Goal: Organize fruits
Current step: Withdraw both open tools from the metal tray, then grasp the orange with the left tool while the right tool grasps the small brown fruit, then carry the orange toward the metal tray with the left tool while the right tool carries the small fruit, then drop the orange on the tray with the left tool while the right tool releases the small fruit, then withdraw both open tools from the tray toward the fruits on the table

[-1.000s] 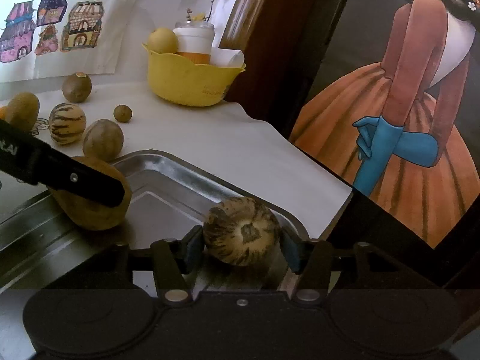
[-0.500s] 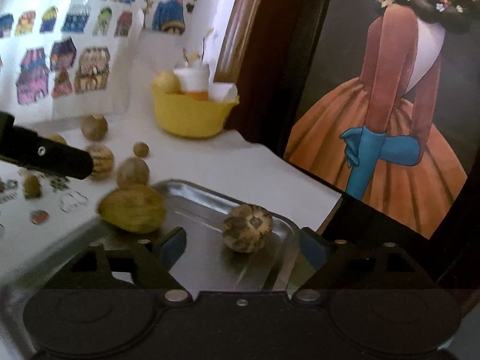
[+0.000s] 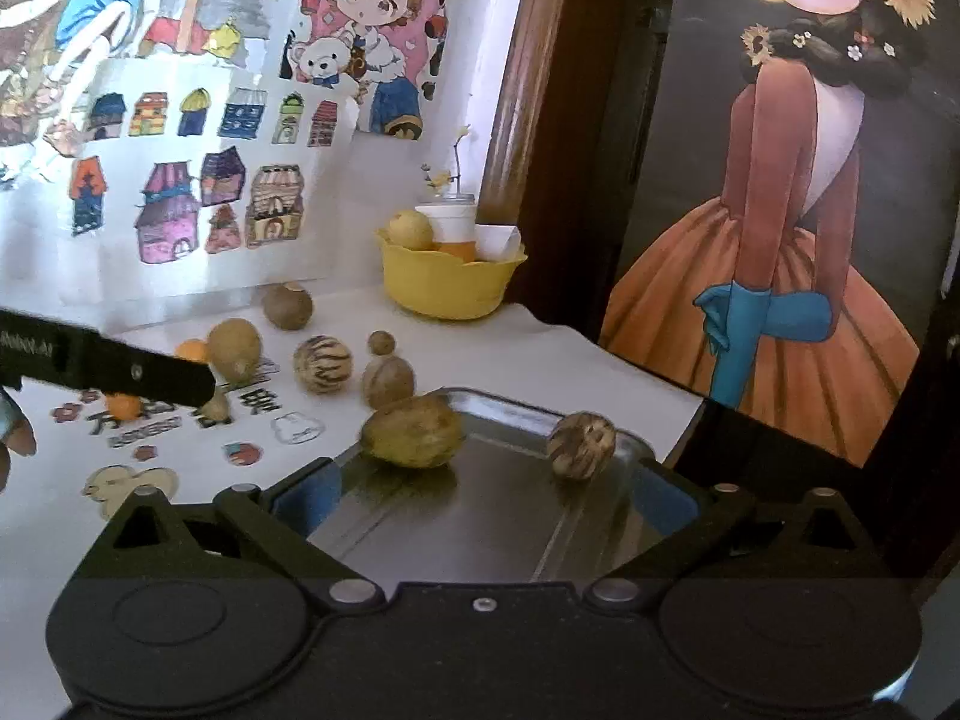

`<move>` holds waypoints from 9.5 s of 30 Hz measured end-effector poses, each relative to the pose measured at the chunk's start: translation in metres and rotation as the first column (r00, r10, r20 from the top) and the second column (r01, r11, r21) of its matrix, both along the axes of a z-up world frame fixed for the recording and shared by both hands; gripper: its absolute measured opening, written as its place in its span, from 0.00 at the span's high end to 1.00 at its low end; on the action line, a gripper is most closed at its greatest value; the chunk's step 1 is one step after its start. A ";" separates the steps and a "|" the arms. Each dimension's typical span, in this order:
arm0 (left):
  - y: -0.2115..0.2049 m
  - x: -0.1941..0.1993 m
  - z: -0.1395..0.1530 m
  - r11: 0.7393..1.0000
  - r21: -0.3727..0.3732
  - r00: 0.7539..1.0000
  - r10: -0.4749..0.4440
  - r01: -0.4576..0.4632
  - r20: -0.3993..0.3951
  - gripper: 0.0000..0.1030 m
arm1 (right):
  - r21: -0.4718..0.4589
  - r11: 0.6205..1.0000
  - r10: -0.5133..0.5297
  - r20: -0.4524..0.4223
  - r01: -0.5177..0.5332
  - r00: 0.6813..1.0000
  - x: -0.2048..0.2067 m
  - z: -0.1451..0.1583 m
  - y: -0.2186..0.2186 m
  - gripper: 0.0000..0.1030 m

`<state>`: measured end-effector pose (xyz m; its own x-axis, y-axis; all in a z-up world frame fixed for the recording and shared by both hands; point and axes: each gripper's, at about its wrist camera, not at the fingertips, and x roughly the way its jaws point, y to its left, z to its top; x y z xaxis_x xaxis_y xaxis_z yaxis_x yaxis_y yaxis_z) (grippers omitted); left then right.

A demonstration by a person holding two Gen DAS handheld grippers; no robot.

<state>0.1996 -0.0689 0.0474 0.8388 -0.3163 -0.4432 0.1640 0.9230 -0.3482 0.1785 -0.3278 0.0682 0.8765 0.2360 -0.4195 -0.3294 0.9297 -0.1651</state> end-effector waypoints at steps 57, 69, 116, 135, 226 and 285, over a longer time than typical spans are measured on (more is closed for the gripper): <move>0.122 -0.060 -0.033 0.950 0.267 0.978 0.191 -0.161 -0.089 0.00 | 0.124 0.988 0.128 -0.274 -0.097 0.953 0.000 -0.038 0.119 0.01; 0.108 -0.011 -0.036 0.949 0.304 0.988 0.122 -0.090 -0.090 0.00 | 0.148 0.976 0.193 -0.262 -0.158 0.946 0.076 -0.023 0.152 0.01; 0.107 0.030 -0.045 0.974 0.226 0.991 0.035 -0.005 -0.128 0.66 | 0.189 0.957 0.276 -0.373 -0.218 0.886 0.138 -0.063 0.198 0.71; 0.065 0.031 -0.024 0.984 0.178 0.995 0.007 0.010 -0.098 0.66 | 0.208 0.968 0.197 -0.300 -0.137 0.933 0.109 -0.031 0.118 0.71; -0.032 0.014 0.003 0.991 0.130 0.999 -0.037 0.041 -0.031 0.01 | 0.166 0.980 -0.084 -0.170 0.113 0.982 0.045 0.008 -0.020 0.10; 0.137 0.003 -0.029 0.939 0.322 0.978 0.169 -0.121 -0.126 0.00 | -0.142 0.904 0.354 -0.282 -0.404 0.892 0.077 -0.027 0.136 0.01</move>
<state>0.2031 0.0681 0.0183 0.7814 -0.0226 -0.6236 -0.0111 0.9987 -0.0501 0.2557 -0.1917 0.0410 0.6002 0.4225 -0.6791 -0.7029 0.6838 -0.1958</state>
